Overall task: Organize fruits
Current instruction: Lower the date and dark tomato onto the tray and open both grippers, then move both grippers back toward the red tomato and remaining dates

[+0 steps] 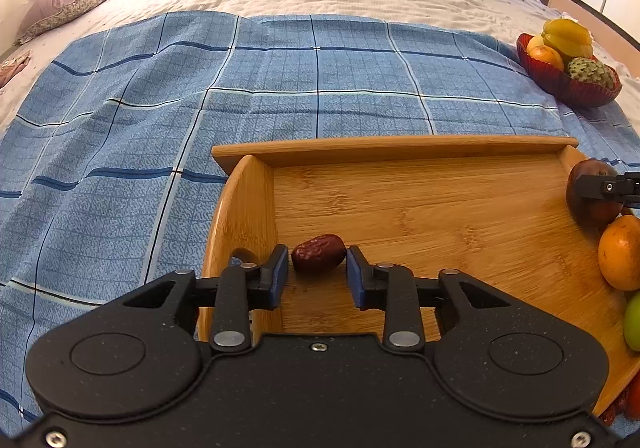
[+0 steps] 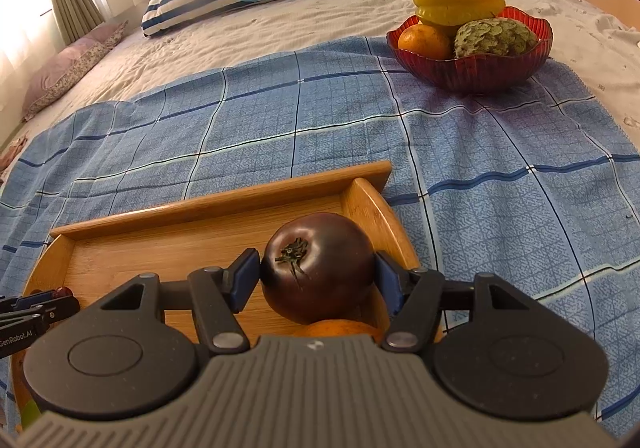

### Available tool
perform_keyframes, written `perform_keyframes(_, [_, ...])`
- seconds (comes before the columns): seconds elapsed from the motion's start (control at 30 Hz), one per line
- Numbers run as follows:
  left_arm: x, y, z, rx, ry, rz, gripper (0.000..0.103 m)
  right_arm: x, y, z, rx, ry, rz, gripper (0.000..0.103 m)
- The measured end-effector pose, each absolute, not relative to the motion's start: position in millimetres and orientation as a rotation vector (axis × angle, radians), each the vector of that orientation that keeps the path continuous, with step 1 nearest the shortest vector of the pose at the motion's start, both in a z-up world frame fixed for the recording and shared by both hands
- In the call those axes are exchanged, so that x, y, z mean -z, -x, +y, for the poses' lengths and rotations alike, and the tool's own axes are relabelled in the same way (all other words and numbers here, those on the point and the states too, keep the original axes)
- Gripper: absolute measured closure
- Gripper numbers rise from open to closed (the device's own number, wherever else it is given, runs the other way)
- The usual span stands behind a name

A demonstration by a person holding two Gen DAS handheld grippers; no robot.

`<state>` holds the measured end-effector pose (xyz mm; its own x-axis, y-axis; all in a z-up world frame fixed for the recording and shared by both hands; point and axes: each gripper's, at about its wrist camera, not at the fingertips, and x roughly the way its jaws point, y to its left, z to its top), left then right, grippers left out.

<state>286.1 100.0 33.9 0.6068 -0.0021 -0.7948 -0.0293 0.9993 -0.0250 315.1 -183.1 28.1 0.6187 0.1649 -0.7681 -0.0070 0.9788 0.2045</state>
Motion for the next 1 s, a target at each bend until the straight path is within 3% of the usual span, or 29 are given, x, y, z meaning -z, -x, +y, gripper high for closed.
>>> perform_keyframes(0.17, [-41,-280,98,-0.014,0.032,0.886,0.051,-32,-310,-190,-0.13,-0.234,0.879,0.018])
perform_keyframes(0.3, [-50,-272,94,-0.018,-0.01,0.839,0.043,-44,-301,-195,-0.148,-0.228,0.836,0.016])
perform_keyframes(0.37, [-55,-267,94,-0.018,-0.015,0.814,0.034,-51,-294,-197,-0.162,-0.236,0.81,0.015])
perform_keyframes(0.53, [-69,-251,98,-0.013,0.001,0.761,0.027,-69,-267,-203,-0.183,-0.242,0.72,0.012])
perform_keyframes(1.0, [-117,-155,80,0.094,0.008,0.564,0.022,-85,-161,-201,-0.194,-0.115,0.428,0.001])
